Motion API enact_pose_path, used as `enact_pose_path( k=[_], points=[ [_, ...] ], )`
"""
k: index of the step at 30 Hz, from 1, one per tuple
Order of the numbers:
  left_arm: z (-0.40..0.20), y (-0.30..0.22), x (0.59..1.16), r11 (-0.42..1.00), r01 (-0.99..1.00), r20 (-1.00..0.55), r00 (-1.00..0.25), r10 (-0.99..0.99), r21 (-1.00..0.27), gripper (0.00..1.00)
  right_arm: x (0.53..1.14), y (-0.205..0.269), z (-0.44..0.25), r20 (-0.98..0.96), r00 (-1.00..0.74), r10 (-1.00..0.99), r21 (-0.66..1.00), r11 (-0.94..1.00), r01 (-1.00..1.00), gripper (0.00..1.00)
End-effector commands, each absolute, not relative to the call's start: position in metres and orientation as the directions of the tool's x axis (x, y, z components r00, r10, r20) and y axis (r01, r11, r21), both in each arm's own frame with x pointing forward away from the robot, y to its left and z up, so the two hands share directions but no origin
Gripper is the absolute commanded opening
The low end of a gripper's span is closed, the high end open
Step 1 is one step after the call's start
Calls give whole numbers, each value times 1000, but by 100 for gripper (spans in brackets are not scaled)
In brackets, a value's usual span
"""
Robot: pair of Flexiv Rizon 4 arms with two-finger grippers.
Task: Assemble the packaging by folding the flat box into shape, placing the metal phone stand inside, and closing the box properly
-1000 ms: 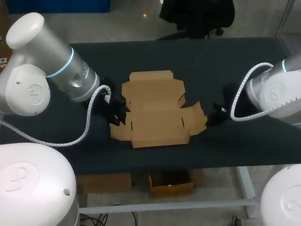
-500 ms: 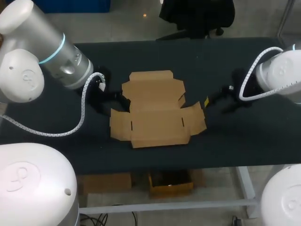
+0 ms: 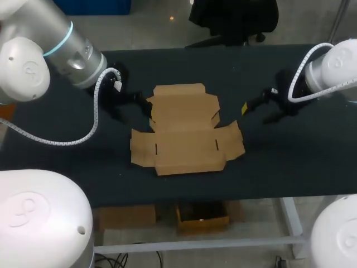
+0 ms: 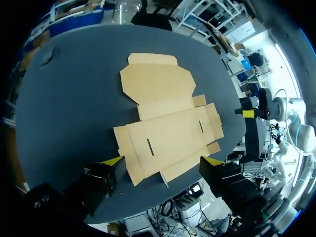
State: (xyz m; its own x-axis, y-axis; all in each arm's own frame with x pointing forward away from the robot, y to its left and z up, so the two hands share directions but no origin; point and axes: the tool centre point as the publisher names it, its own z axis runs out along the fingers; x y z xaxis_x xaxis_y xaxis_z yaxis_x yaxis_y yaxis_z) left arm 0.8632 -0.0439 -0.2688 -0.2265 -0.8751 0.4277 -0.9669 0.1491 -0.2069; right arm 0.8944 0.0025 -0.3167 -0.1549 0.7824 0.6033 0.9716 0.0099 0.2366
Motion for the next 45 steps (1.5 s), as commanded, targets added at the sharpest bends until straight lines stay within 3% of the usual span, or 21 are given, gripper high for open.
enact_pose_path(
  k=[1,12,23,25,28,32,34,45],
  points=[
    [-269,-45,866,152,-968,424,-225,-877,-201,100,896,-1,-317,707,-181,684,231,19,973,100],
    [-269,-45,866,152,-968,424,-225,-877,-201,100,896,-1,-317,707,-181,684,231,19,973,100],
    [-261,-52,894,197,-943,451,-304,-839,-269,100,947,6,-318,766,-203,610,252,5,968,100],
    [-260,-49,901,187,-943,453,-299,-840,-276,100,956,8,-319,765,-196,613,249,-2,968,92],
    [-258,-47,909,177,-943,464,-296,-835,-283,100,969,13,-321,783,-188,593,234,-1,972,67],
    [-256,-47,916,173,-941,465,-296,-834,-289,100,985,24,-328,811,-171,560,193,21,981,60],
    [-254,-46,920,169,-940,467,-297,-833,-295,100,991,28,-331,815,-160,557,177,23,984,52],
    [-252,-45,935,163,-935,476,-304,-825,-314,100,1007,48,-353,858,-103,503,87,56,995,51]
  ],
)
